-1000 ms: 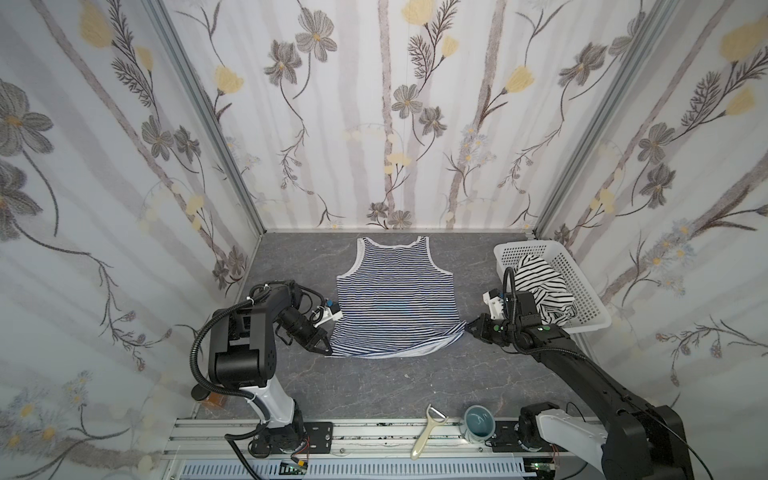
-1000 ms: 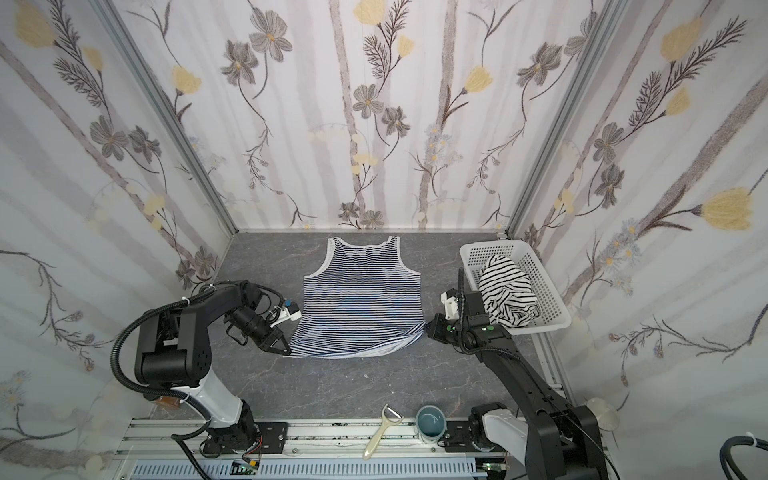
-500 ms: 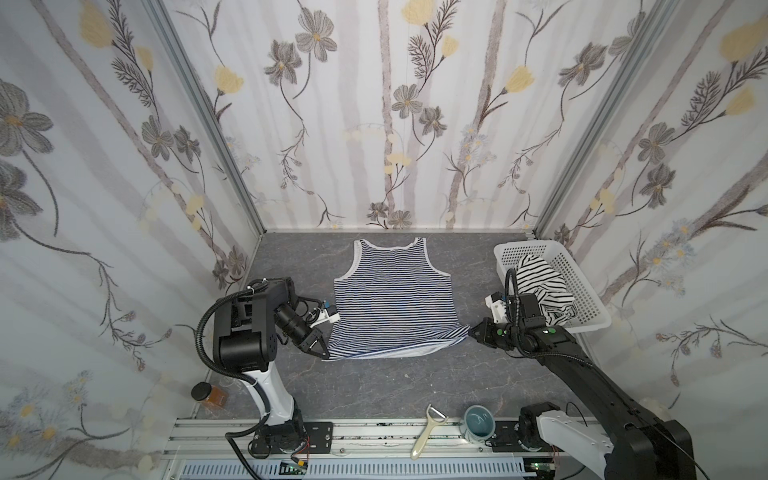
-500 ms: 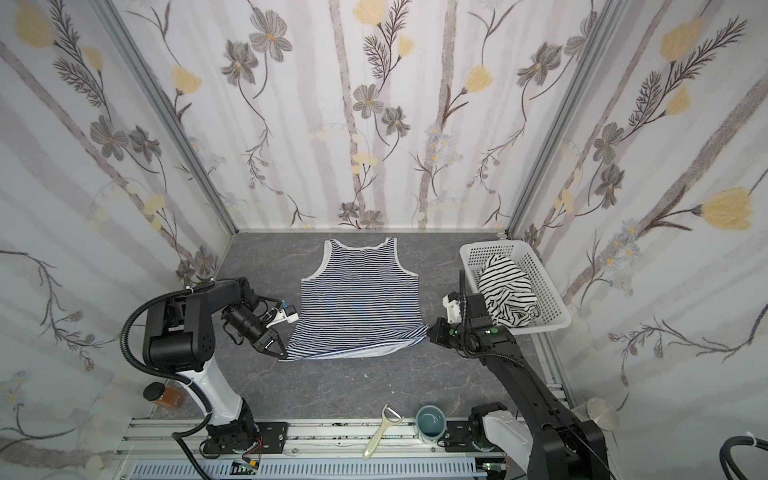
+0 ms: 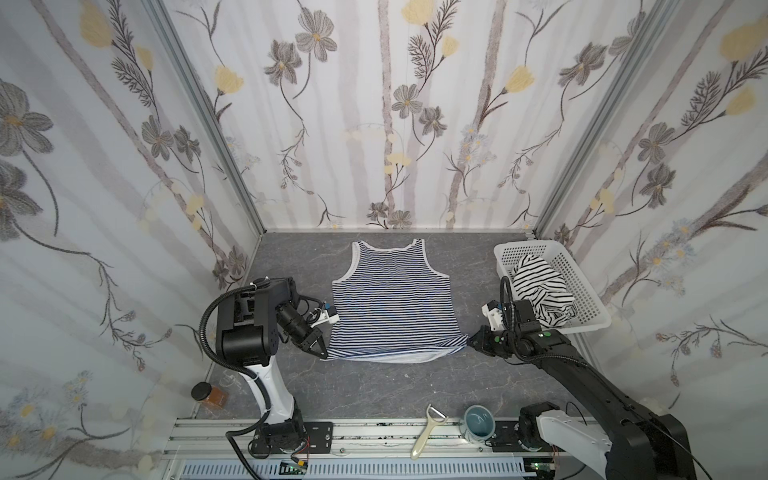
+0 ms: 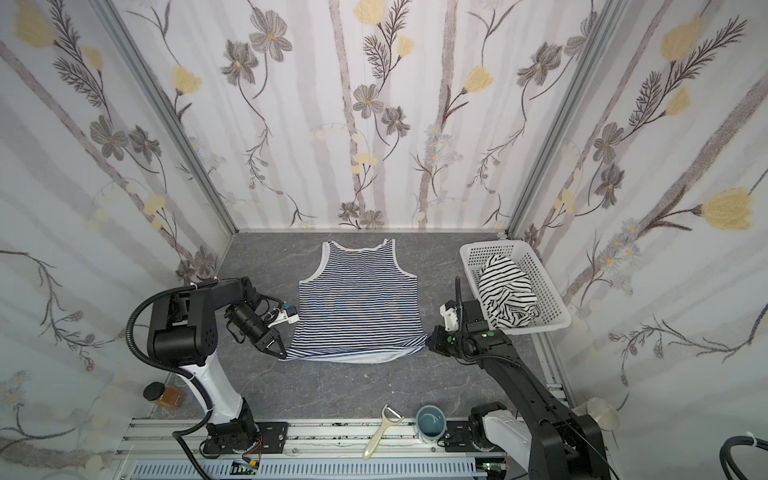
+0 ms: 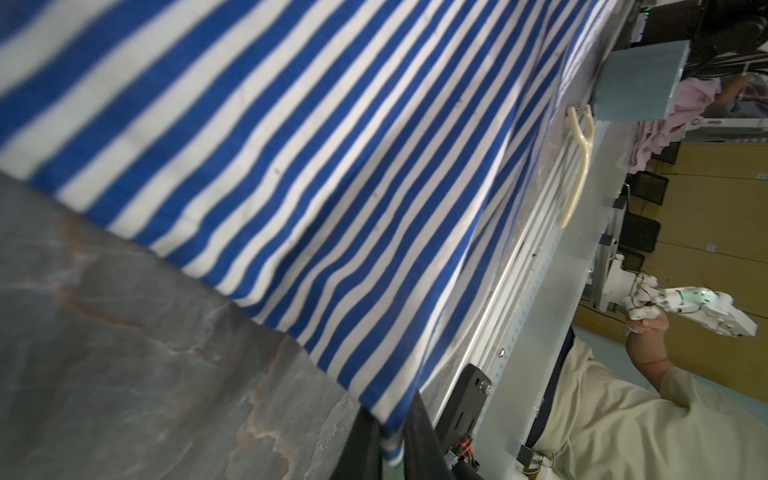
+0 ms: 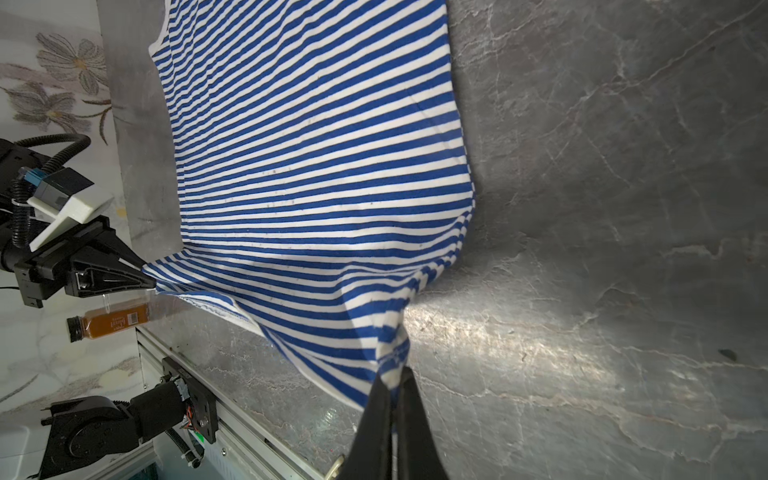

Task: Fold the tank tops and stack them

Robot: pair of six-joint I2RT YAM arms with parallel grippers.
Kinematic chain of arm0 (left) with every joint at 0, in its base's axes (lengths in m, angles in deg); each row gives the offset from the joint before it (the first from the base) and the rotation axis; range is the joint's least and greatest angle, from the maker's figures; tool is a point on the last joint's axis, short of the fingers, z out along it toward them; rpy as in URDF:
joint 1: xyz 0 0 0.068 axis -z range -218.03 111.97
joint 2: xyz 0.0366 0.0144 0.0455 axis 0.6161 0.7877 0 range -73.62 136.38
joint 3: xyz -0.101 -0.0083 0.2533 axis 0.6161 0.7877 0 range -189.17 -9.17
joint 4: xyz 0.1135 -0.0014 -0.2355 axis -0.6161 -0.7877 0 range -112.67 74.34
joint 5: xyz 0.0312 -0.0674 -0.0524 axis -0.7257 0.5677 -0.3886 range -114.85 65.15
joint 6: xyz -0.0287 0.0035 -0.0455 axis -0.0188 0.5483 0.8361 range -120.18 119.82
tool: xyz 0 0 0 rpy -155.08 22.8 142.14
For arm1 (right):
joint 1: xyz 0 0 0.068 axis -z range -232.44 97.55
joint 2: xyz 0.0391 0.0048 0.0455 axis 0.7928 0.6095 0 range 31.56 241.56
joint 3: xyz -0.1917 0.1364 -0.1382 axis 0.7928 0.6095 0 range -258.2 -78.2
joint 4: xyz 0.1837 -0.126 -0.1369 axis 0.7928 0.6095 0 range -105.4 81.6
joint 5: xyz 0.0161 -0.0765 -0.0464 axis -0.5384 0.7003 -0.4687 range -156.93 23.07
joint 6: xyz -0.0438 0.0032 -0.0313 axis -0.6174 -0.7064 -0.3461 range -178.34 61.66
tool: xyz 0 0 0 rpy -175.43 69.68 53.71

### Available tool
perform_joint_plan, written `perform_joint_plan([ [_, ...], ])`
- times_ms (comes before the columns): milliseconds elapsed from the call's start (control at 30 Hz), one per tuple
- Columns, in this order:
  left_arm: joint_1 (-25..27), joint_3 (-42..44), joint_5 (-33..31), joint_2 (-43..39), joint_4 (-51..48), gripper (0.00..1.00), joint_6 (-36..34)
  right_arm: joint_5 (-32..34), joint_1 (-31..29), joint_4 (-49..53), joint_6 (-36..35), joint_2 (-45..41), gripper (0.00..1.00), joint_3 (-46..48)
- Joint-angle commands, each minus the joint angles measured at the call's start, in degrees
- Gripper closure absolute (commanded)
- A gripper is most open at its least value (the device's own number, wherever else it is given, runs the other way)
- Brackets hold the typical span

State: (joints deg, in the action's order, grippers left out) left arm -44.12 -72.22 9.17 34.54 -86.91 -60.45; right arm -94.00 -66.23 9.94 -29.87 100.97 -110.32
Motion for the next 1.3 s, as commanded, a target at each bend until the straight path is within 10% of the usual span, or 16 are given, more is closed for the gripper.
perform_joint_plan([
  [0, 0.42, -1.97, -0.99, 1.09, 4.80, 0.84, 4.71, 0.25, -0.24, -5.32, 1.48, 1.50, 0.98, 0.15],
  [1267, 6.29, 6.02, -11.05, -5.76, 21.21, 0.81, 17.89, 10.67, -0.46, -6.48, 1.59, 8.04, 0.91, -1.56],
])
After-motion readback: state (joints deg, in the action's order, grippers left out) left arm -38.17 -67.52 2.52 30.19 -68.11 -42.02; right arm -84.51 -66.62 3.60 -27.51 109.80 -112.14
